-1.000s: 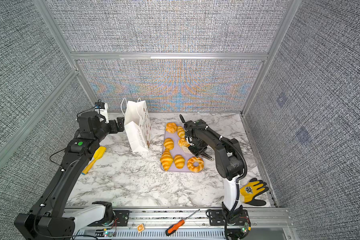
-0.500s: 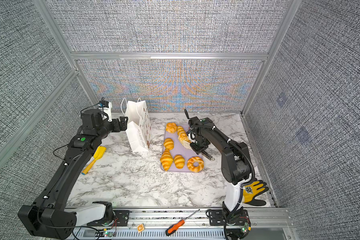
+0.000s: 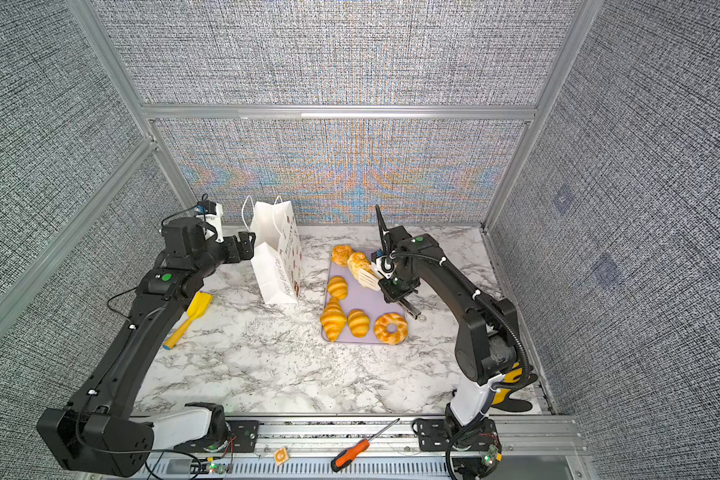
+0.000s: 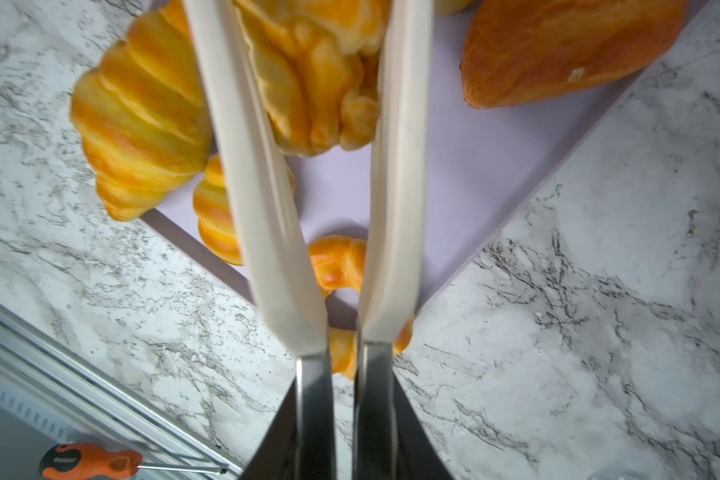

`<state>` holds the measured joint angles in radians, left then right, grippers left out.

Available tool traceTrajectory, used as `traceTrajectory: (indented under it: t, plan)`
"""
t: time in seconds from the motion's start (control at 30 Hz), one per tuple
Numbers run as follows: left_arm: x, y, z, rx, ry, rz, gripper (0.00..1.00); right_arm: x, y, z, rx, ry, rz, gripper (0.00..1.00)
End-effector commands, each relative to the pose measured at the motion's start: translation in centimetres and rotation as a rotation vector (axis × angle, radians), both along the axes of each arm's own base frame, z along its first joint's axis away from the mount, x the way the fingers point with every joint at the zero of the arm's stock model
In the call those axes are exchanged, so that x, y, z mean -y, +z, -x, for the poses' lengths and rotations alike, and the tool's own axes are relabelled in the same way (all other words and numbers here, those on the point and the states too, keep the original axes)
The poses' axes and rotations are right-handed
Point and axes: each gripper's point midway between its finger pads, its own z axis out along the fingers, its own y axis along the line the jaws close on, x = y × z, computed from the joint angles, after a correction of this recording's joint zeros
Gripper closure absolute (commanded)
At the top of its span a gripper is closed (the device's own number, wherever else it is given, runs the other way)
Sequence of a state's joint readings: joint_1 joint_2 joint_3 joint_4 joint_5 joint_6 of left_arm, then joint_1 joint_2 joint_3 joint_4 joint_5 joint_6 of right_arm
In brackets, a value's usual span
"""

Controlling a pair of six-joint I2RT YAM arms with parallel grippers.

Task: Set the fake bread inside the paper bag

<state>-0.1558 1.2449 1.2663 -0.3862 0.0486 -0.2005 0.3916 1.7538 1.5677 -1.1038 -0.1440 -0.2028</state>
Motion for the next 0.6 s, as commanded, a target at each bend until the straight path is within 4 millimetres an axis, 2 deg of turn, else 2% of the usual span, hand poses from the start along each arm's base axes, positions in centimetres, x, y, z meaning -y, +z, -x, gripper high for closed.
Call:
traceTrajectory:
  t: [0.0, 0.13, 0.33, 0.57]
  plan:
    - [0.5, 0.2, -0.4, -0.002, -0.019, 0.017, 0.09, -1.4, 1.3, 0.1, 0.012, 0.009, -0.089, 0.73]
    - [1.3, -0.4, -1.0, -0.034, -0.054, 0.039, 0.15, -1.6, 1.7, 0.1, 0.023, 0.011, -0.102, 0.74]
    - [0.9, -2.5, -2.0, -0.123, -0.024, 0.010, 0.25, -1.4, 1.4, 0.1, 0.029, 0.012, -0.096, 0.73]
    - [1.1, -3.8, -2.9, -0.177, -0.021, 0.009, 0.38, -1.2, 1.1, 0.0, 0.032, 0.018, -0.094, 0.73]
